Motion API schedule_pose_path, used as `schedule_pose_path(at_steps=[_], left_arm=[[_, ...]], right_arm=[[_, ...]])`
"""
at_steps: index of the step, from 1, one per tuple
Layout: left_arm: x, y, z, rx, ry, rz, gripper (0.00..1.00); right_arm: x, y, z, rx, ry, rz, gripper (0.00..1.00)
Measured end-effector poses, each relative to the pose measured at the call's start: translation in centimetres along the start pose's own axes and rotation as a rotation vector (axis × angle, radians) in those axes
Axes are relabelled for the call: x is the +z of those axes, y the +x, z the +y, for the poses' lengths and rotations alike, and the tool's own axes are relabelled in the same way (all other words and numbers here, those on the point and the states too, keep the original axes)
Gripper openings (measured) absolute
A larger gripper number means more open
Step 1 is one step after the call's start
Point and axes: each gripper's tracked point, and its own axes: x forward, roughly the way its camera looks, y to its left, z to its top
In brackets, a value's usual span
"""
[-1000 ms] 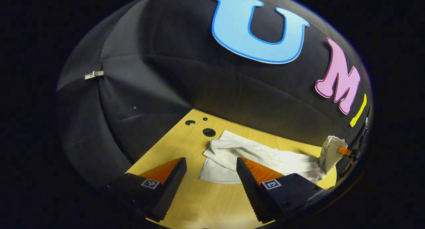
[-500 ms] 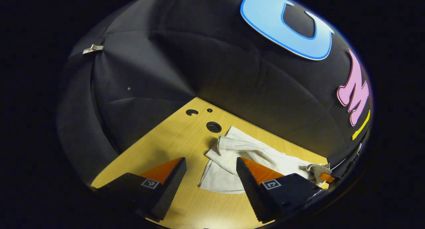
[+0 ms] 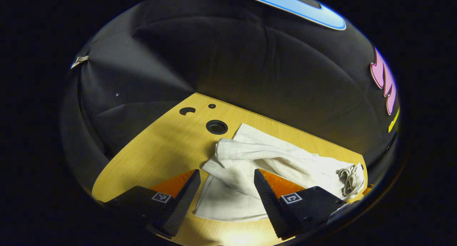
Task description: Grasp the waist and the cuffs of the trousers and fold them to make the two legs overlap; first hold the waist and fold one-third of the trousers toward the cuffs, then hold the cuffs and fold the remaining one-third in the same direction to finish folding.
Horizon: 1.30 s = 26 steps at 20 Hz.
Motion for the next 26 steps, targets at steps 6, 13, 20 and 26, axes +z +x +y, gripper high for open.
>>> schedule_pose_path(at_steps=[6, 13, 20, 26], left_arm=[[-1.6, 1.8, -1.0, 0.055, 0.104, 0.059, 0.96], [-3.2, 2.6, -0.8, 0.126, 0.199, 0.123, 0.99], [-3.8, 2.9, -2.9, 0.038, 0.284, 0.169, 0.70], [-4.1, 2.9, -4.3, 0.023, 0.330, 0.173, 0.13]], right_arm=[[-3.6, -11.2, -4.7, -0.098, 0.142, 0.099, 0.99], [-4.4, -17.1, -7.3, -0.152, 0.113, 0.101, 0.99], [-5.3, -19.2, -7.8, -0.147, 0.079, 0.092, 0.99], [-7.1, -21.5, -9.0, -0.156, 0.041, 0.098, 0.99]])
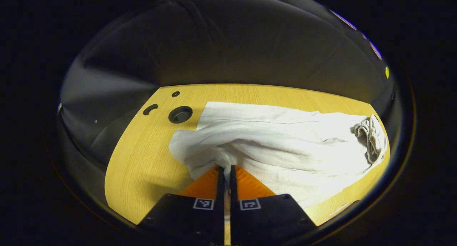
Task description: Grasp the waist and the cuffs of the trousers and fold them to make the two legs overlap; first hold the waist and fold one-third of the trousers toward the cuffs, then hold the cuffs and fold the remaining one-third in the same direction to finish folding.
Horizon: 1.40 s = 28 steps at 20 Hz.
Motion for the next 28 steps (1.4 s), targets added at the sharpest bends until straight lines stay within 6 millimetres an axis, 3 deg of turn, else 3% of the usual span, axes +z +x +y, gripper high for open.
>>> schedule_pose_path(at_steps=[3, 8, 13, 16, 19, 22, 26, 28], left_arm=[[0.1, -0.4, 0.2, 0.035, -0.013, -0.008, 0.06], [3.1, -4.0, 0.4, 0.059, -0.096, -0.101, 0.06], [8.3, -10.0, -3.8, -0.011, -0.135, -0.235, 0.02], [11.5, -13.6, -7.3, -0.043, -0.144, -0.303, 0.05], [14.4, -16.0, -11.6, -0.072, -0.171, -0.342, 0.05], [16.9, -18.0, -17.2, -0.132, -0.171, -0.383, 0.05], [19.7, -20.2, -26.8, -0.217, -0.118, -0.426, 0.05], [20.2, -20.2, -31.3, -0.244, -0.075, -0.441, 0.05]], right_arm=[[0.6, -0.1, -0.6, 0.006, 0.014, -0.023, 0.98], [2.2, 2.1, -2.7, 0.019, 0.044, -0.047, 0.98], [2.2, 3.5, -5.3, 0.021, 0.061, -0.037, 0.98], [2.7, 3.9, -7.1, 0.026, 0.093, -0.046, 0.98], [3.1, 4.5, -9.1, 0.023, 0.084, -0.063, 0.98], [2.9, 4.7, -11.3, 0.005, 0.007, -0.079, 0.99], [2.5, 5.1, -12.6, 0.045, 0.039, -0.082, 0.98], [2.6, 5.2, -13.4, 0.049, 0.062, -0.095, 0.98]])
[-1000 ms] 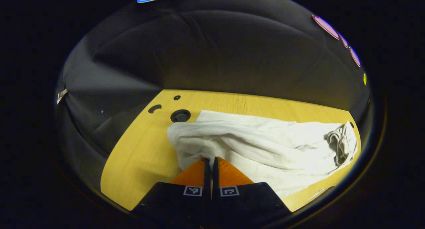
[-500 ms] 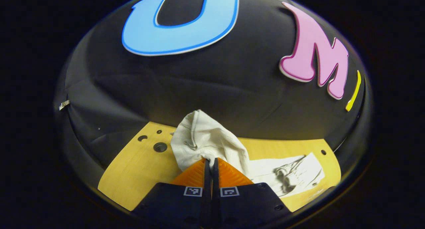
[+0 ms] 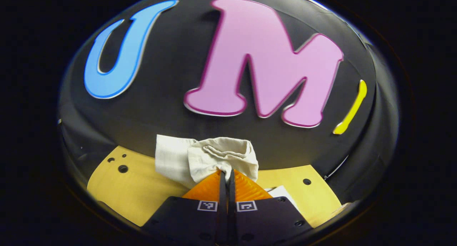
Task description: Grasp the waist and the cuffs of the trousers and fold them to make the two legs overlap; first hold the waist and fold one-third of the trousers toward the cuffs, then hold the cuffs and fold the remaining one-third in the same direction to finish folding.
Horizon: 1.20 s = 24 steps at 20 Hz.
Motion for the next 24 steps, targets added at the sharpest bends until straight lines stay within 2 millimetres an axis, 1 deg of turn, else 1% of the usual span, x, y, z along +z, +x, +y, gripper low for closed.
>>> schedule_pose_path(at_steps=[1, 3, 6, 9, 11, 12, 13, 14, 15, 16, 18, 19, 21, 22, 23, 24], left_arm=[[-0.1, 0.5, -1.8, -0.012, 0.024, -0.001, 0.05], [-1.2, 1.3, -5.5, -0.044, 0.063, 0.012, 0.05], [-3.0, 3.5, -10.6, -0.091, 0.129, 0.037, 0.05], [-5.7, 5.0, -13.6, -0.113, 0.183, 0.089, 0.05], [-7.5, 5.6, -15.2, -0.122, 0.197, 0.115, 0.06], [-8.5, 5.7, -15.8, -0.133, 0.201, 0.133, 0.07], [-9.4, 5.8, -16.6, -0.145, 0.207, 0.150, 0.12], [-10.4, 6.1, -17.2, -0.150, 0.217, 0.163, 0.12], [-10.9, 6.2, -17.7, -0.149, 0.228, 0.168, 0.14], [-11.5, 6.4, -18.3, -0.152, 0.235, 0.176, 0.21], [-12.7, 6.0, -19.0, -0.154, 0.238, 0.194, 0.26], [-12.9, 5.7, -19.1, -0.151, 0.235, 0.200, 0.32], [-12.9, 4.3, -18.5, -0.143, 0.229, 0.198, 0.56], [-12.6, 3.2, -18.1, -0.142, 0.226, 0.193, 0.76], [-12.1, 1.9, -17.7, -0.143, 0.220, 0.183, 0.81], [-11.5, 0.4, -16.8, -0.132, 0.217, 0.163, 0.86]], right_arm=[[0.0, -0.1, -0.4, 0.004, 0.011, -0.008, 0.98], [-0.4, 0.0, -1.2, 0.002, 0.016, -0.010, 0.98], [-0.4, -0.2, -2.2, 0.002, 0.044, -0.018, 0.98], [-1.0, -0.7, -3.7, -0.013, 0.060, -0.020, 0.98], [-1.6, -1.0, -4.4, -0.026, 0.074, -0.016, 0.98], [-2.2, -1.3, -4.9, -0.032, 0.082, -0.010, 0.99], [-2.6, -1.5, -5.2, -0.038, 0.091, -0.006, 0.98], [-3.0, -1.7, -5.5, -0.042, 0.100, 0.000, 0.99], [-3.5, -1.9, -5.6, -0.043, 0.106, 0.009, 0.99], [-3.9, -2.1, -5.8, -0.046, 0.110, 0.015, 0.99], [-4.3, -2.3, -5.9, -0.049, 0.114, 0.020, 0.99], [-4.2, -2.5, -5.9, -0.049, 0.117, 0.020, 0.99], [-3.8, -3.0, -5.5, -0.043, 0.124, 0.002, 0.99], [-3.5, -3.1, -5.2, -0.038, 0.123, -0.007, 0.99], [-3.3, -3.3, -4.8, -0.034, 0.120, -0.014, 0.99], [-3.0, -3.5, -4.2, -0.026, 0.114, -0.023, 0.99]])
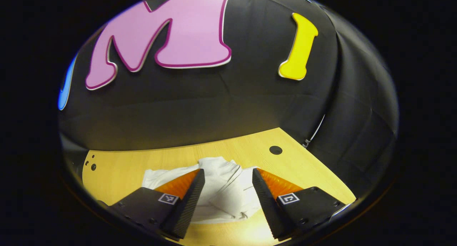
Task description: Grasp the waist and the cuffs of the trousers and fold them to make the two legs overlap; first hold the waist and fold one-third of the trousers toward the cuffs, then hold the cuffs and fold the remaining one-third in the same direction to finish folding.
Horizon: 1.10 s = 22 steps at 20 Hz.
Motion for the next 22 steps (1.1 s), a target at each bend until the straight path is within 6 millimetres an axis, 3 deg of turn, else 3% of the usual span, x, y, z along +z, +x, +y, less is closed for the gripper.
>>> schedule_pose_path(at_steps=[3, 7, 8, 11, 13, 15, 18, 20, 22], left_arm=[[1.0, -6.7, 2.5, 0.036, -0.002, -0.075, 0.96], [2.0, -18.1, 6.3, 0.091, -0.018, -0.195, 0.96], [1.8, -21.7, 7.2, 0.107, -0.034, -0.226, 0.96], [-0.1, -29.7, 9.0, 0.152, -0.071, -0.274, 0.96], [-2.7, -34.9, 8.7, 0.153, -0.049, -0.282, 0.96], [-4.3, -38.8, 9.2, 0.189, 0.010, -0.299, 0.96], [-6.8, -44.3, 8.3, 0.238, 0.051, -0.319, 0.96], [-9.0, -46.2, 7.5, 0.247, 0.024, -0.319, 0.96], [-11.1, -47.4, 6.3, 0.245, -0.005, -0.321, 0.95]], right_arm=[[0.7, -1.6, 1.7, 0.024, -0.029, -0.026, 0.99], [2.9, -4.6, 4.8, 0.066, -0.068, -0.080, 0.99], [3.7, -5.5, 5.8, 0.081, -0.077, -0.103, 0.99], [5.3, -7.6, 8.3, 0.125, -0.080, -0.152, 0.99], [5.9, -9.8, 9.8, 0.152, -0.081, -0.188, 0.99], [6.1, -11.7, 10.8, 0.163, -0.089, -0.228, 0.99], [5.3, -14.6, 12.1, 0.184, -0.085, -0.262, 0.99], [4.1, -15.9, 12.4, 0.183, -0.084, -0.272, 0.99], [1.8, -17.2, 12.9, 0.188, -0.091, -0.256, 0.99]])
